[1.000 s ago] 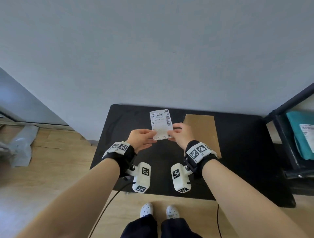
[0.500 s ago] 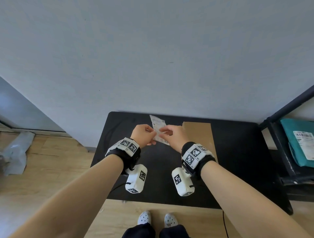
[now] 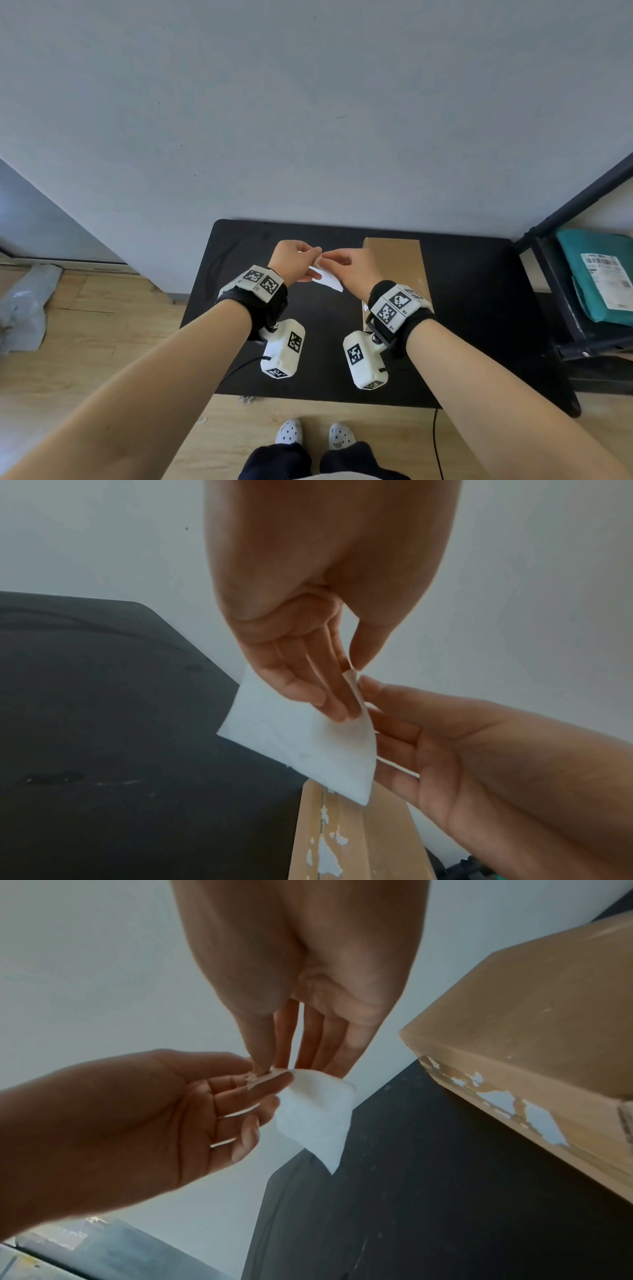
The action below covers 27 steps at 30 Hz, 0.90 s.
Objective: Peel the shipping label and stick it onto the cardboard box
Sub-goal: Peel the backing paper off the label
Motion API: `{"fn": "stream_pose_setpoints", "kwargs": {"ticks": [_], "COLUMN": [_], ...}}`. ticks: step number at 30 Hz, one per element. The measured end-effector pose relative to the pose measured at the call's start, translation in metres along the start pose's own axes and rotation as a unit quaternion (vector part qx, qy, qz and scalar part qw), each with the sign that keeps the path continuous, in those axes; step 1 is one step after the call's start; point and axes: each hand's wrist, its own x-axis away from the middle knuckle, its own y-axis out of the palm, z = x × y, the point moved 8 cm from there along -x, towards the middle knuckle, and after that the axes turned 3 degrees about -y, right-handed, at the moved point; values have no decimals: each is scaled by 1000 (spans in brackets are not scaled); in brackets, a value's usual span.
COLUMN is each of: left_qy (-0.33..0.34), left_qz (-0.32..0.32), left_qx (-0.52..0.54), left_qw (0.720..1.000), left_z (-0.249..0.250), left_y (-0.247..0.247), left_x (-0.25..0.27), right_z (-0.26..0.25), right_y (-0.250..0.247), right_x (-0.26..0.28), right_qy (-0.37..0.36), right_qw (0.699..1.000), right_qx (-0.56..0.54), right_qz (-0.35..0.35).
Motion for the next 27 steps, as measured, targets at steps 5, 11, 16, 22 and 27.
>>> {"fn": "stream_pose_setpoints", "kwargs": {"ticks": [5, 11, 16, 22, 27], "left_qy": [-31, -25, -18, -15, 0], "left_qz": [-38, -58, -52, -55, -49], "left_qx": [56, 68, 58, 65, 56], "left_qw": [997, 996, 997, 996, 997], "left_z": [3, 9, 11, 12, 13], "left_y": [6, 11, 12, 13, 14], "left_x": [9, 18, 19, 21, 22], "right_z": [5, 7, 7, 6, 6], "right_y": [-9, -17, -19, -22, -23], "right_x": [2, 0, 0, 2, 5], "right_qy": [22, 32, 30, 32, 33], "right_qw": [998, 995, 995, 992, 992], "right_qx": [-45, -76, -79, -95, -100], "right_qz": [36, 58, 60, 72, 72]}}
